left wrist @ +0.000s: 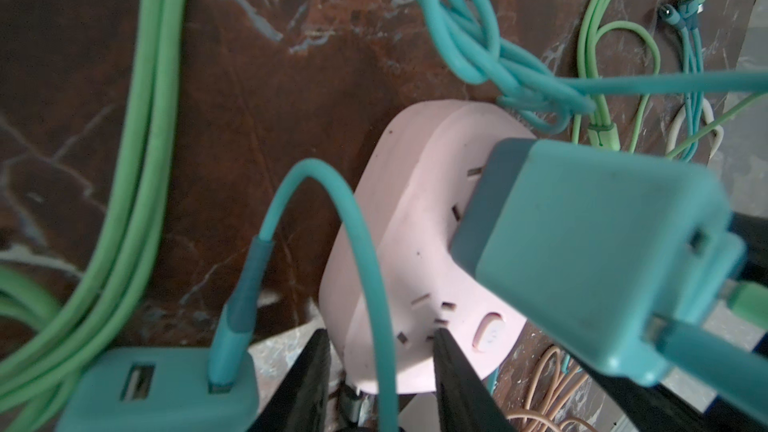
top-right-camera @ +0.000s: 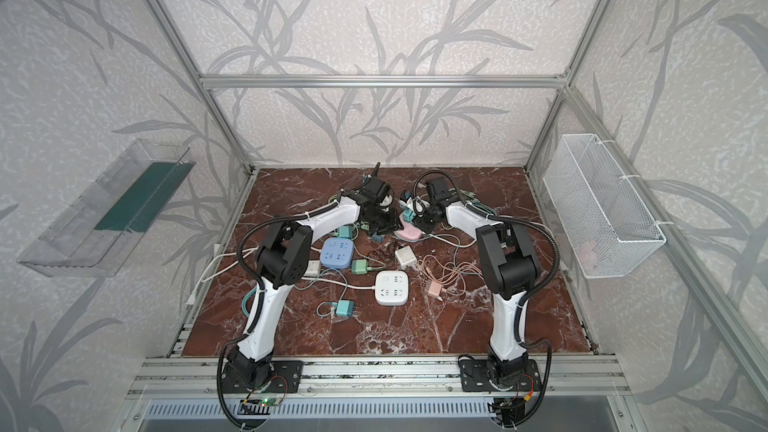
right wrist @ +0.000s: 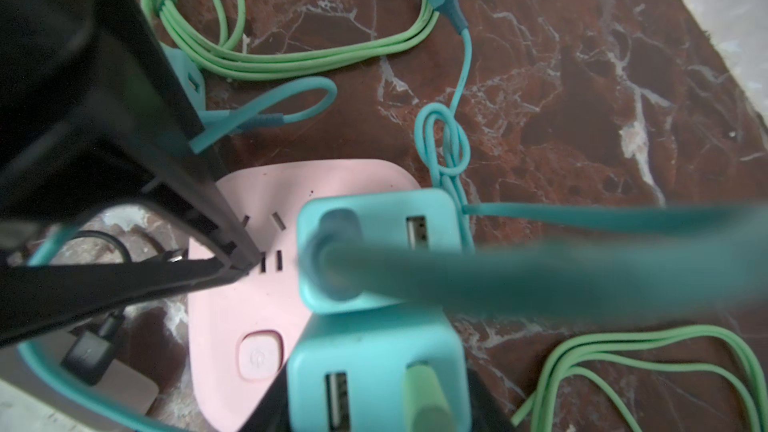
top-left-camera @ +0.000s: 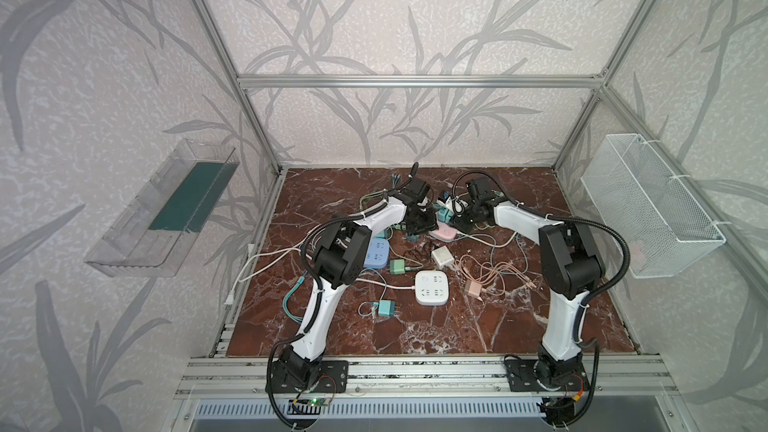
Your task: Pull the plug off the socket
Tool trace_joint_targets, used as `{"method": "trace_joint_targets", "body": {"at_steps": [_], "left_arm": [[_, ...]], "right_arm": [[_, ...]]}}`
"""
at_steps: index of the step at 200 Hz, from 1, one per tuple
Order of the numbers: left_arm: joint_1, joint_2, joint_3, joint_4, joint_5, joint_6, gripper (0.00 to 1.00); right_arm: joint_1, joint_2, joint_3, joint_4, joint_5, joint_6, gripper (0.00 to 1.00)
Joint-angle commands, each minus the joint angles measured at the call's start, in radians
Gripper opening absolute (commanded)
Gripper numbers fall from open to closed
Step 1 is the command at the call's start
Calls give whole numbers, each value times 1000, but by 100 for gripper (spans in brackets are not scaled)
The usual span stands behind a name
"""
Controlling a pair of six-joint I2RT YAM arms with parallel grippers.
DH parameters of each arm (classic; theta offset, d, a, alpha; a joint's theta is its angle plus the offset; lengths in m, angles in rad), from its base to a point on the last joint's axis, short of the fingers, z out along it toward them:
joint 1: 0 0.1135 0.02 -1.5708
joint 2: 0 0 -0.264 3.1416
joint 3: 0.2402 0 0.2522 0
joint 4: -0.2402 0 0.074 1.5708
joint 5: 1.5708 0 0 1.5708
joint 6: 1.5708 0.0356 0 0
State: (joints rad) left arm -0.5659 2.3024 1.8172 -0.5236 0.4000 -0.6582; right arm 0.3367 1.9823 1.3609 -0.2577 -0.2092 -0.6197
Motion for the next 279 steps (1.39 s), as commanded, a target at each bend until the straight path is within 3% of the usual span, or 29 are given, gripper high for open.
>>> {"method": "trace_joint_targets", "body": {"at_steps": [1, 66, 279], "left_arm": [[-9, 85, -22, -102, -35, -1, 41], [-10, 89, -25, -108, -38, 0, 41], [-10, 88, -31, -105, -38, -6, 41]], "right_arm": [[9, -34, -16, 81, 35, 19, 23], [-15, -27, 46, 29, -81, 104, 23], [-50, -111, -17, 47, -91, 165, 23]]}}
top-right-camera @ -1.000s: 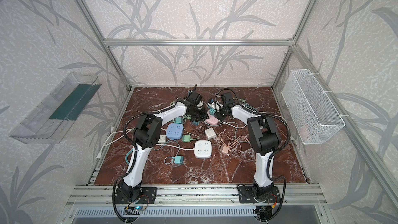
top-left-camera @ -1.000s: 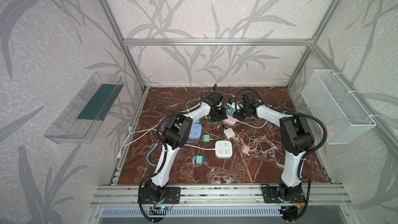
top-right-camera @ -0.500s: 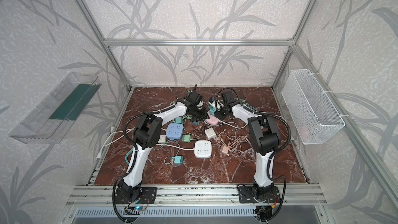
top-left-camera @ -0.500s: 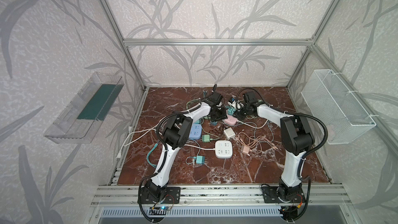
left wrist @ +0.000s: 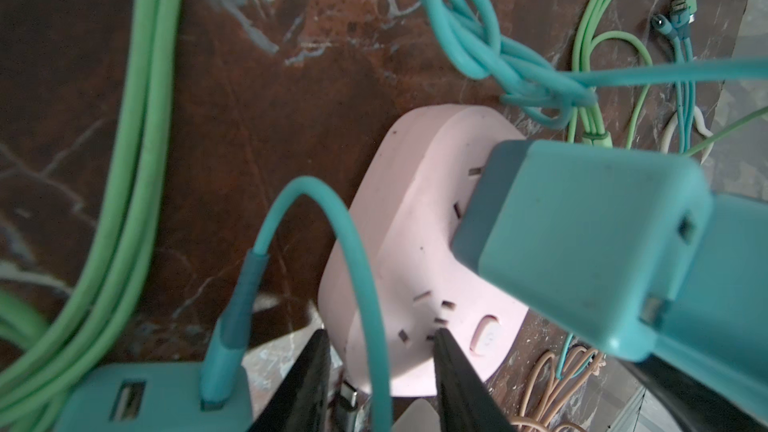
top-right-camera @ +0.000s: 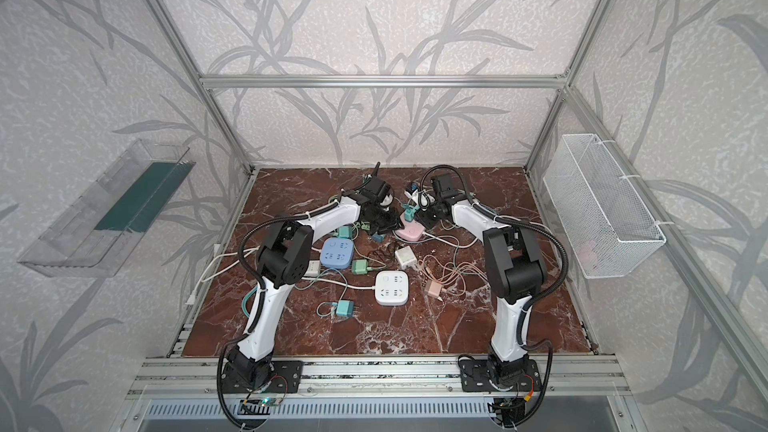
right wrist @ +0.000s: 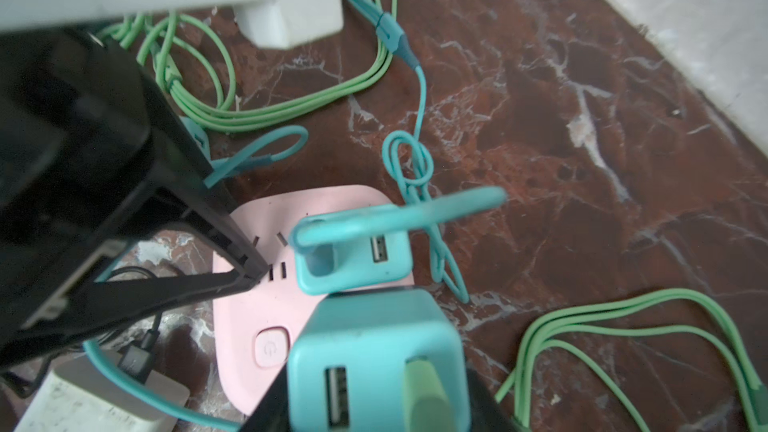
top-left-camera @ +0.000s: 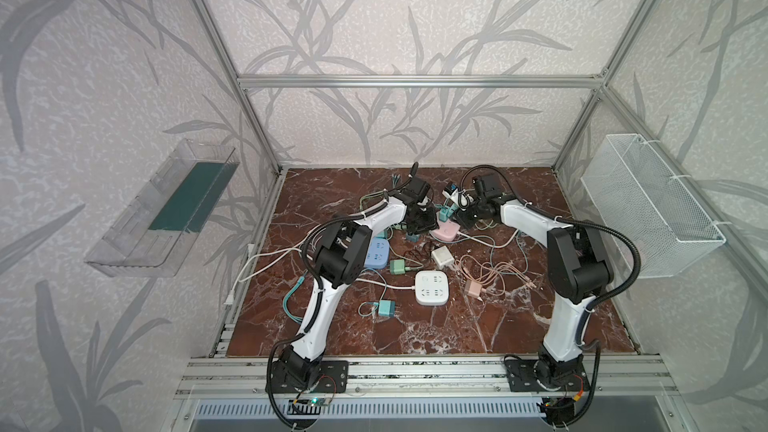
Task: Pull the plug off the socket
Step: 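Pull the teal charger up out of the pink strip with the right gripper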
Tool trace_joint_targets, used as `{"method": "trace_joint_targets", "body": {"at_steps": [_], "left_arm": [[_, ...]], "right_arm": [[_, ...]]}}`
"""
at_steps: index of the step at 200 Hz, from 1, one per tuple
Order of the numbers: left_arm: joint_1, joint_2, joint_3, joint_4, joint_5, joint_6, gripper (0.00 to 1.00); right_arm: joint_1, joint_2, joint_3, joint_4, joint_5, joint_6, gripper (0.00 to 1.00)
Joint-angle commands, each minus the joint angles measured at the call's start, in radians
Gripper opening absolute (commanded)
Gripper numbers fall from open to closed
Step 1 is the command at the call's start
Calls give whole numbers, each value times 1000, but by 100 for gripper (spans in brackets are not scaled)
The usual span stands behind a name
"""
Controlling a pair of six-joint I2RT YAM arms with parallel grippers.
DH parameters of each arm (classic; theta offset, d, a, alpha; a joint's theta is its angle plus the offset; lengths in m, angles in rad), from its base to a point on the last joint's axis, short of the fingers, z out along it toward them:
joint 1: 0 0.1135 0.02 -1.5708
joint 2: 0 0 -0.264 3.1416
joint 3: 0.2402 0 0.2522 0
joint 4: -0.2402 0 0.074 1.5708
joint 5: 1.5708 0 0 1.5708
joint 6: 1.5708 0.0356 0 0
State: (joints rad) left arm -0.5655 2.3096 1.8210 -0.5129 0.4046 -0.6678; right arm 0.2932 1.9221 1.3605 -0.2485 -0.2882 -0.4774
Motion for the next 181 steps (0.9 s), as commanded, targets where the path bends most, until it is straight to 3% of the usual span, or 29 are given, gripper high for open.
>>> {"method": "trace_joint_targets", "body": {"at_steps": [1, 51, 94, 181], "left_arm": [[-11, 80, -35, -116, -42, 4, 41], [-8, 63, -51, -89, -33, -7, 42], [-10, 50, -54, -77, -36, -6, 41], [-9, 40, -66, -71, -38, -1, 41]], "right_arm": [[-6, -51, -18, 37, -11, 23, 23], [-34, -104, -57, 15, 52, 105, 23], [-55, -123, -50, -115, 129, 175, 24], [-68, -28, 45, -369, 163, 246, 24]]}}
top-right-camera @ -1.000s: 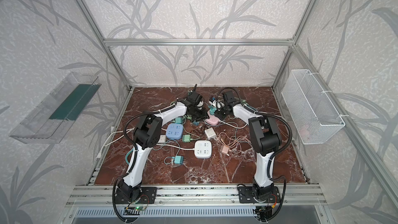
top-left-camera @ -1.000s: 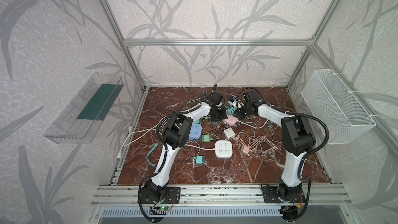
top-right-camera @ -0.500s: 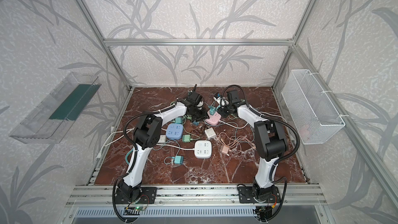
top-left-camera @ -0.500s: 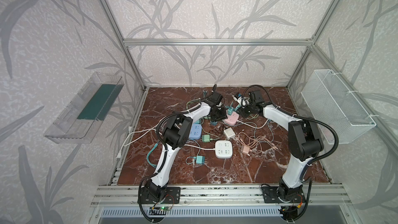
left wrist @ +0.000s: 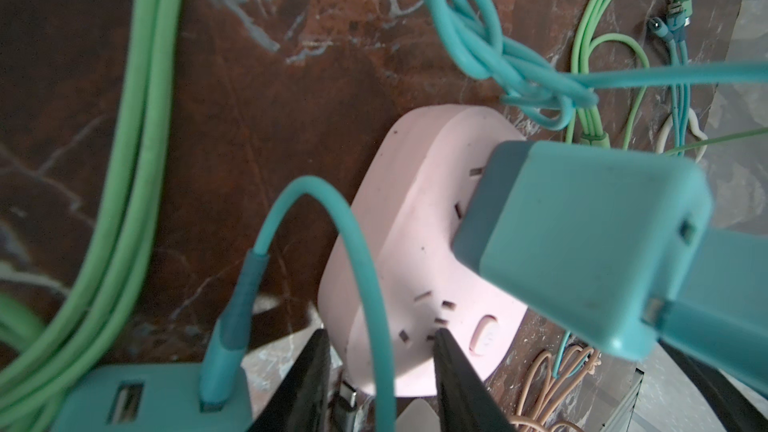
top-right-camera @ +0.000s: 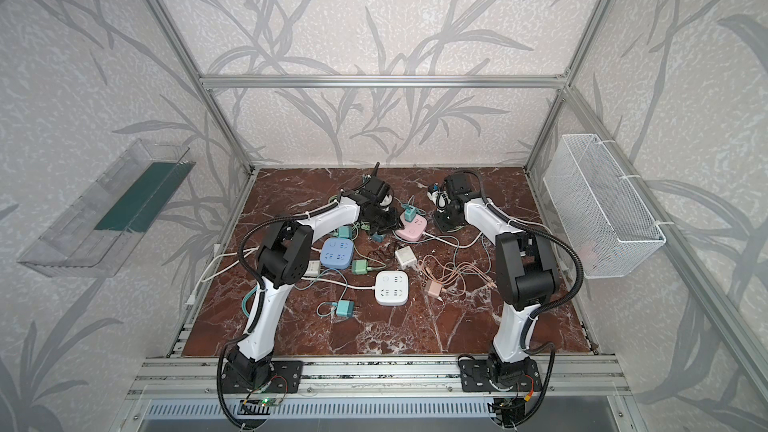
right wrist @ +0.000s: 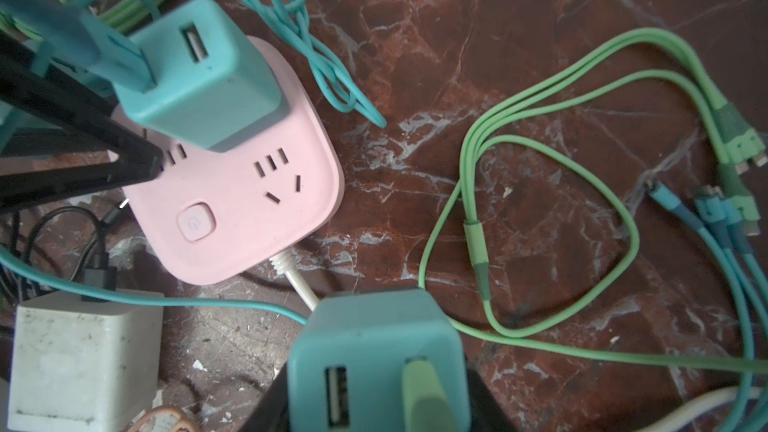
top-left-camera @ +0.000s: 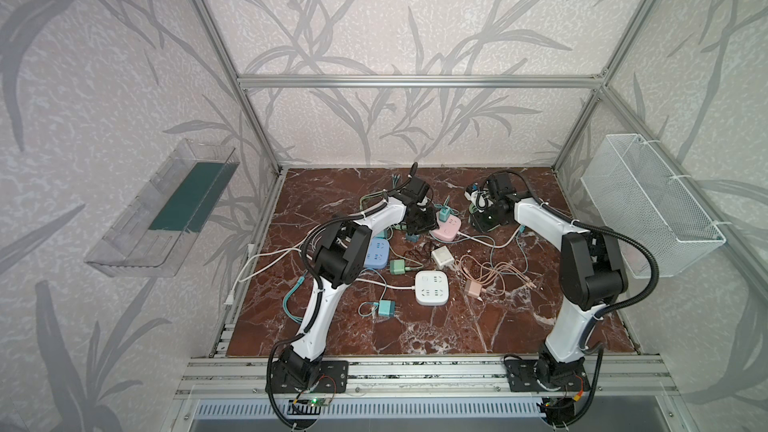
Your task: Pull the plug off the socket
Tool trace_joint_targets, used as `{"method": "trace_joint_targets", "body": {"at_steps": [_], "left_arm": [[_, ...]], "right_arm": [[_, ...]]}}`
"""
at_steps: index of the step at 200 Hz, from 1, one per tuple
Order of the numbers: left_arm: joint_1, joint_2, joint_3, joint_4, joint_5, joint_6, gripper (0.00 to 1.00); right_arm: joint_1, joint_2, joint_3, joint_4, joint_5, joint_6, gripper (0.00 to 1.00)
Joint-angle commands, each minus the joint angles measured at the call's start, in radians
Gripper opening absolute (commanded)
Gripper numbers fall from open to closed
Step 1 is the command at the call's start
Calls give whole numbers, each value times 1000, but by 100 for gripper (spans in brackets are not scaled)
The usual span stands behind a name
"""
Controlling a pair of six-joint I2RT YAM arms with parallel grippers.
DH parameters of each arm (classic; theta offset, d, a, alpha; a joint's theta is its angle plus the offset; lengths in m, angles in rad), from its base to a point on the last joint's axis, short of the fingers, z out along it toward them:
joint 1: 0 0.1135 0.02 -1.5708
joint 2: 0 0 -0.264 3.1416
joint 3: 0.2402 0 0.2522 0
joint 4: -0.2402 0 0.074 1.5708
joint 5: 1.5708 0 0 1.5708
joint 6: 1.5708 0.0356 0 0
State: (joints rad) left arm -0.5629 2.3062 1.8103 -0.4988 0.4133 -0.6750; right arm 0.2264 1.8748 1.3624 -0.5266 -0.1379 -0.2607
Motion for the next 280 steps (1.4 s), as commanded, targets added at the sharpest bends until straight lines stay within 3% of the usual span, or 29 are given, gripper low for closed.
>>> {"method": "trace_joint_targets", "body": {"at_steps": [1, 206, 280], "left_arm": [[-11, 43, -55, -84, -47, 5, 41], [-10, 46, -71, -73, -36, 14, 41], [-9, 41, -74, -69, -33, 11, 41]], "right_arm": [[-1, 20, 44, -91, 12, 29, 24], [-13, 238, 320, -434, 118, -14, 27], [-13, 302, 374, -462, 110, 3, 38]]}}
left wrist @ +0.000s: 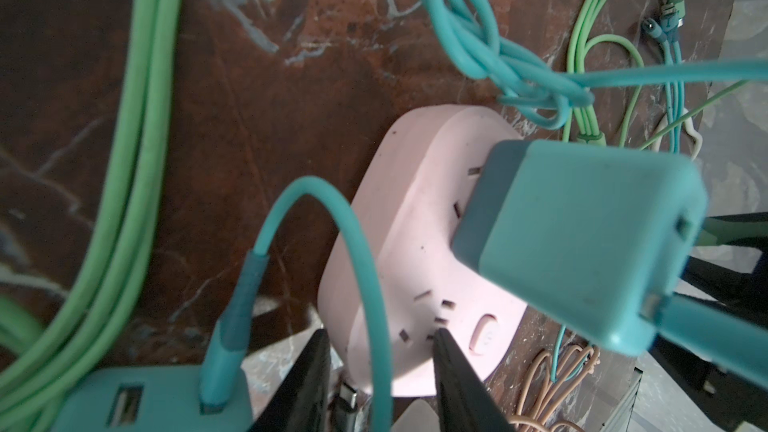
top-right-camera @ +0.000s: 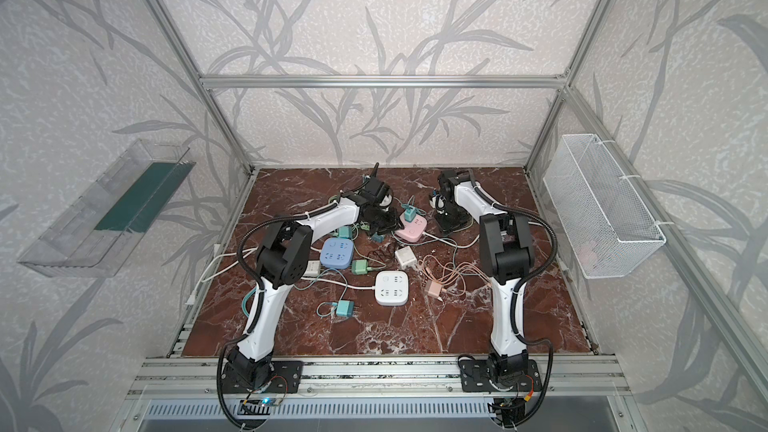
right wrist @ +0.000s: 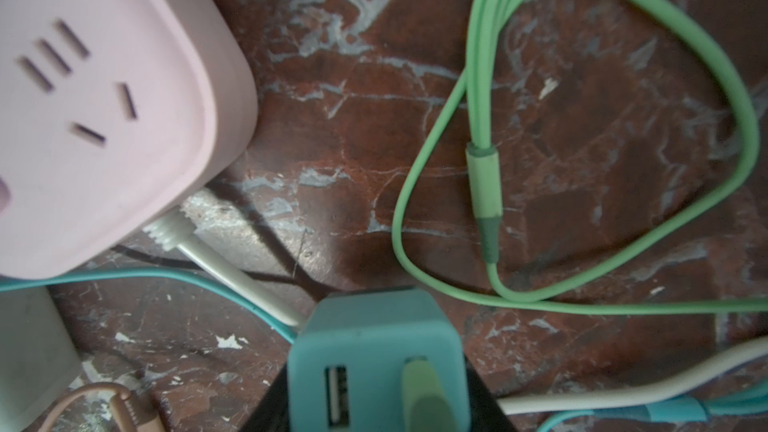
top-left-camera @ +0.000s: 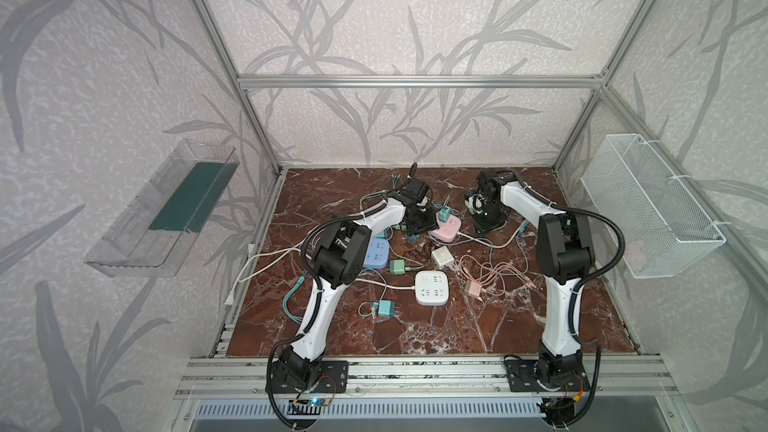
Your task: Pull the plug off the socket
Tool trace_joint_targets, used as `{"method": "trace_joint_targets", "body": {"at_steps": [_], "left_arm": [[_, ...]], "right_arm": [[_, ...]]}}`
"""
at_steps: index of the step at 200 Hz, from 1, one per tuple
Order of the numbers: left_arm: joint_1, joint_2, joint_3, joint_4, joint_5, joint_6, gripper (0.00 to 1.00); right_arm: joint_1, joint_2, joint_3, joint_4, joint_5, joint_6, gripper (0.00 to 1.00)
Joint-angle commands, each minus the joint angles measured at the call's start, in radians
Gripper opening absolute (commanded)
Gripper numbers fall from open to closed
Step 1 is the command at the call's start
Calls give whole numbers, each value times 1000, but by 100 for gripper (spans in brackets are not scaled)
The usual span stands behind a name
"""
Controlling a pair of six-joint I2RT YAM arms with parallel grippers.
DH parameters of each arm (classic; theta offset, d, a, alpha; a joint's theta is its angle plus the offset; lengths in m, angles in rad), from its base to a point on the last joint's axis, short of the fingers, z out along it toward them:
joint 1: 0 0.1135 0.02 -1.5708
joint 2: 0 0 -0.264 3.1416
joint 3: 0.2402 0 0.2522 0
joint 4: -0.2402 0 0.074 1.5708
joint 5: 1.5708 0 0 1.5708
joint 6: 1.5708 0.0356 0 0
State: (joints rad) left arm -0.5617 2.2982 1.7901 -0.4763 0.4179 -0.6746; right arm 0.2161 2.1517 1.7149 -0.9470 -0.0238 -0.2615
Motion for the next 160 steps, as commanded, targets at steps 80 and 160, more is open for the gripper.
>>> {"method": "trace_joint_targets", "body": {"at_steps": [80, 160], "left_arm": [[-9, 47, -58, -87, -37, 7, 41], [-9, 42, -68, -76, -35, -1, 41]], "right_arm": [[-3, 43, 35, -36, -12, 25, 55], [-1, -101, -101, 157, -29, 34, 59]]}}
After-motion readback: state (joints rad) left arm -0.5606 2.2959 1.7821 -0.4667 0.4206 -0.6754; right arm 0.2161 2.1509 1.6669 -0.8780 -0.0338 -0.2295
